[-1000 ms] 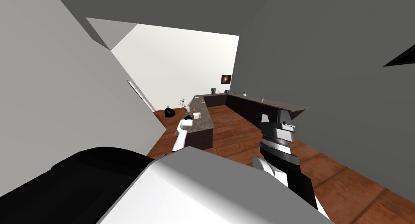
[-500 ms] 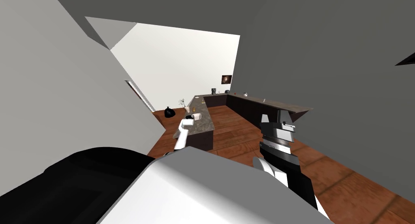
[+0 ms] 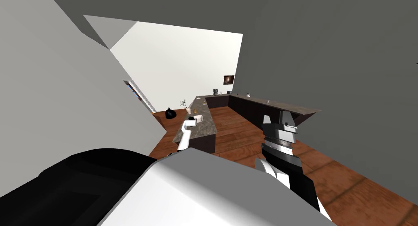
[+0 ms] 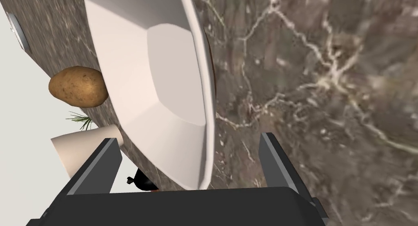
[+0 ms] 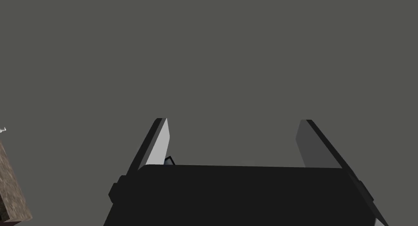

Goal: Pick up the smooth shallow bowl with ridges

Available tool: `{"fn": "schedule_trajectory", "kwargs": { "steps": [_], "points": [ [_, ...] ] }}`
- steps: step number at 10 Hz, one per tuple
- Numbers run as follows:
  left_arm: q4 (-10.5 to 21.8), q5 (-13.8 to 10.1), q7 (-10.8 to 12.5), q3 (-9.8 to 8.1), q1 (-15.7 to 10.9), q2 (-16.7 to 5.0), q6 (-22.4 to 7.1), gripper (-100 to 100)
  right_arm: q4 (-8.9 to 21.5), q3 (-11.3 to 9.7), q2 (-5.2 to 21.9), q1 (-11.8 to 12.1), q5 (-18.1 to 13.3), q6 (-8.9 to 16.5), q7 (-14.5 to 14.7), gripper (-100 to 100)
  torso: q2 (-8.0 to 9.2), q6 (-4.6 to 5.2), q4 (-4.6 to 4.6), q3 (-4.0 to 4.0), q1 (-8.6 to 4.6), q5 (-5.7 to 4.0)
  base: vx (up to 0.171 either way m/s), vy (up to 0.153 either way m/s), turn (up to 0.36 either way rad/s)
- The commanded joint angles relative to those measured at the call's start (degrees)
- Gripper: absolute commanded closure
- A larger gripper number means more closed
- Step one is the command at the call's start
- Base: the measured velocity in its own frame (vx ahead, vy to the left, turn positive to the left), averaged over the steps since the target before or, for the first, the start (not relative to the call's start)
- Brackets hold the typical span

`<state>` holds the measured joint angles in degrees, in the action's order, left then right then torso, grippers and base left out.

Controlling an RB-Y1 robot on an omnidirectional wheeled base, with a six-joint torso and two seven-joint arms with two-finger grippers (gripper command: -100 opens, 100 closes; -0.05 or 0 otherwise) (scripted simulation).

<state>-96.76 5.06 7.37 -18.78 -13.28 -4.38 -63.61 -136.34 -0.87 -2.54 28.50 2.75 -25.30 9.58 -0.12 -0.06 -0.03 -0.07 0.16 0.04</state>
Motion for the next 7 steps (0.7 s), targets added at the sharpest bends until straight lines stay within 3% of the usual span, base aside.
{"fn": "schedule_trajectory", "kwargs": {
  "steps": [1,2,3,4,5,7],
  "points": [
    [0.0,0.0,0.0,0.00,0.0,0.0,0.0,0,0.0,0.0,0.0,0.0,0.0,0.0,0.0,0,0.00,0.00,0.00,0.00,0.00,0.00,0.006,0.003,0.000],
    [1.5,0.0,0.1,0.11,0.1,-0.1,1.7,-100,0.0,0.0,0.0,0.0,0.0,0.0,0.0,0,0.09,0.00,0.02,0.05,-0.04,-0.01,0.037,0.007,0.016],
    [2.4,0.0,0.1,0.17,0.1,-0.1,2.7,-100,0.0,0.0,0.0,0.0,0.0,0.0,0.0,0,0.03,0.00,0.01,0.02,-0.04,-0.01,0.066,0.013,0.016],
    [1.9,0.0,0.1,0.12,0.0,-0.1,1.9,-100,0.0,0.0,0.0,0.0,0.0,0.0,0.0,0,-0.06,0.00,-0.01,-0.03,-0.02,-0.01,0.030,0.007,0.002],
    [2.0,0.0,0.1,0.13,0.0,-0.1,2.1,100,0.0,0.0,0.0,0.0,0.0,0.0,0.0,0,0.01,0.00,0.00,0.01,-0.04,-0.01,0.000,0.000,0.000],
    [2.1,0.0,0.1,0.12,0.1,-0.1,2.0,100,0.0,0.0,0.0,0.0,0.0,0.0,0.0,0,0.13,0.02,0.08,0.10,-0.08,-0.05,0.000,0.000,0.000]
  ]
}}
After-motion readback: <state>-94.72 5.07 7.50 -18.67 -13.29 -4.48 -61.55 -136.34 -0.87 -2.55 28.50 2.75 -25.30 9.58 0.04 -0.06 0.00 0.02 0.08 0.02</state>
